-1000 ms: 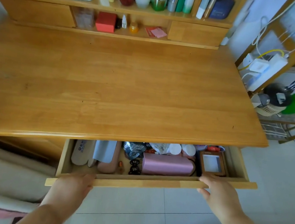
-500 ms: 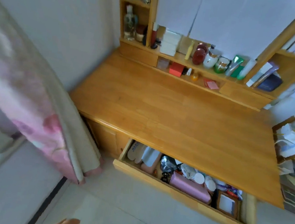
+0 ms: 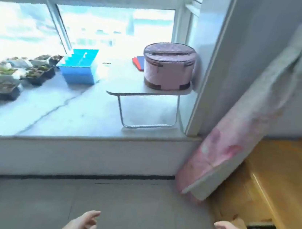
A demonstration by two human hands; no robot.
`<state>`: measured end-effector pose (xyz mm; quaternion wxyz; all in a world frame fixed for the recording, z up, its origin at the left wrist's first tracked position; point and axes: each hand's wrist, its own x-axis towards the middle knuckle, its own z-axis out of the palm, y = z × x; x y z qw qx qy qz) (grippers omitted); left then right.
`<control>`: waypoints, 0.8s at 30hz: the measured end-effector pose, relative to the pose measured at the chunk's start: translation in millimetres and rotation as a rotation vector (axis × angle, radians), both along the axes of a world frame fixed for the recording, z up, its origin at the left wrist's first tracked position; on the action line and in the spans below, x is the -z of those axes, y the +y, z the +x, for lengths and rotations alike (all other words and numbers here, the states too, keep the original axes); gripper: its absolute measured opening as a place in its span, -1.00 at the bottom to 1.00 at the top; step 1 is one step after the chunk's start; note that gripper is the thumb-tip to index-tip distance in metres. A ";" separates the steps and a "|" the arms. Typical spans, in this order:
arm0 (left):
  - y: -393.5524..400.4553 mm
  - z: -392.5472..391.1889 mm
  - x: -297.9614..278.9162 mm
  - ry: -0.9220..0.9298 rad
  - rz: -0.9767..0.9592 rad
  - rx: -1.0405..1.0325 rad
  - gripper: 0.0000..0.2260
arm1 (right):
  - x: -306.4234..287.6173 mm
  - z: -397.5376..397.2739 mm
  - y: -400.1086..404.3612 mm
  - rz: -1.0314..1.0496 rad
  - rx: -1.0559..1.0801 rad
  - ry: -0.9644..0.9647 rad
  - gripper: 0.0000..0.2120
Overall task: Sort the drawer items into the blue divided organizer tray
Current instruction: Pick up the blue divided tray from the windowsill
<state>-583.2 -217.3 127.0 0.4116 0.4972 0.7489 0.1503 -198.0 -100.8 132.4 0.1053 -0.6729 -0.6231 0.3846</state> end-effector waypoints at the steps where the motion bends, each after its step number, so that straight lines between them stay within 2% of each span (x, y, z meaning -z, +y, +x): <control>1: -9.6 -42.2 -2.7 0.057 0.044 -0.233 -0.65 | -8.4 -38.0 1.8 -0.013 -0.079 -0.046 -0.82; 2: -29.3 -65.1 3.5 0.079 0.094 -0.339 -0.71 | -9.3 -63.8 12.0 0.001 -0.201 -0.063 -0.84; 4: -71.7 -113.3 11.2 0.080 0.098 -0.487 -0.67 | -19.3 -136.3 15.1 -0.024 -0.297 -0.020 -0.85; 8: -126.6 -191.6 15.8 0.008 0.124 -0.719 -0.74 | -17.7 -277.3 -8.6 -0.076 -0.526 -0.020 -0.83; 10: -144.0 -234.0 14.9 0.003 0.092 -0.732 -0.72 | -2.7 -341.4 -28.5 -0.072 -0.609 0.027 -0.84; 14: -159.4 -311.4 7.4 0.046 0.068 -0.634 -0.64 | 5.4 -447.3 -64.1 -0.125 -0.674 0.099 -0.85; 18: -154.2 -364.6 3.6 0.030 0.058 -0.614 -0.65 | -3.3 -500.1 -63.8 -0.161 -0.694 0.095 -0.86; 24: -82.0 -403.3 19.6 -0.083 0.104 -0.605 -0.64 | -7.6 -498.3 2.9 -0.120 -0.459 0.069 -0.83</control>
